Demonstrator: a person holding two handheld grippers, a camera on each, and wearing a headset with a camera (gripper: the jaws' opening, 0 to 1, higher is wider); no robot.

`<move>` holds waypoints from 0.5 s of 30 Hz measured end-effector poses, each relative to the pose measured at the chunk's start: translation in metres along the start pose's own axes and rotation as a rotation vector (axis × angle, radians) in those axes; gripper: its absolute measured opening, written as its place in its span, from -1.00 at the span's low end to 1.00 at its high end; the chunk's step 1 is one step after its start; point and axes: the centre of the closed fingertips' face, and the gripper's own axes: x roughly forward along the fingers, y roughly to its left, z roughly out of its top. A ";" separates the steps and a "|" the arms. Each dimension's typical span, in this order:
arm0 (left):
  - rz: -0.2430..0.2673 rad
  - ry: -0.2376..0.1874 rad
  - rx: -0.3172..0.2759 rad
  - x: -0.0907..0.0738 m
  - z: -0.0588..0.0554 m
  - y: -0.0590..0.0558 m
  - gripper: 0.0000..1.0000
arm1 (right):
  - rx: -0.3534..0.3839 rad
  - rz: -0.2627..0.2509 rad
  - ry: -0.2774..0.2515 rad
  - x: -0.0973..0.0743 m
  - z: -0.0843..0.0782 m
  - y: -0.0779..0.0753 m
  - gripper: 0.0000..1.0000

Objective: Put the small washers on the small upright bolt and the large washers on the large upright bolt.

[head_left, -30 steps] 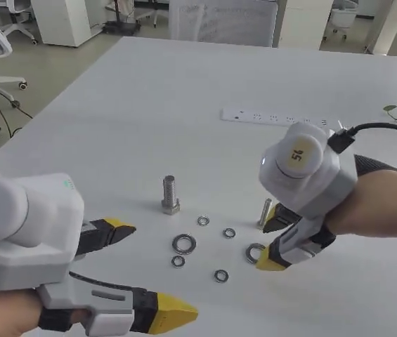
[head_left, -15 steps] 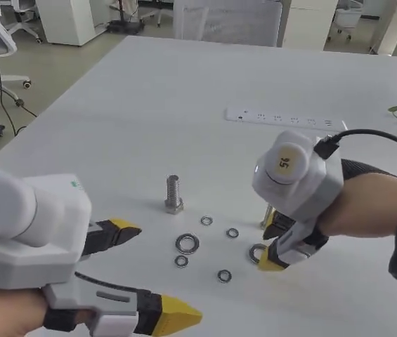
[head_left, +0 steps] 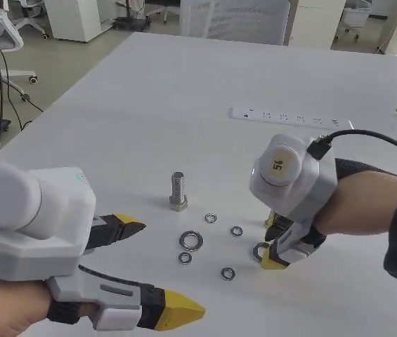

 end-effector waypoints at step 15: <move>0.002 -0.006 0.000 0.000 0.001 0.000 0.77 | 0.001 0.043 0.010 0.002 -0.002 -0.001 -0.45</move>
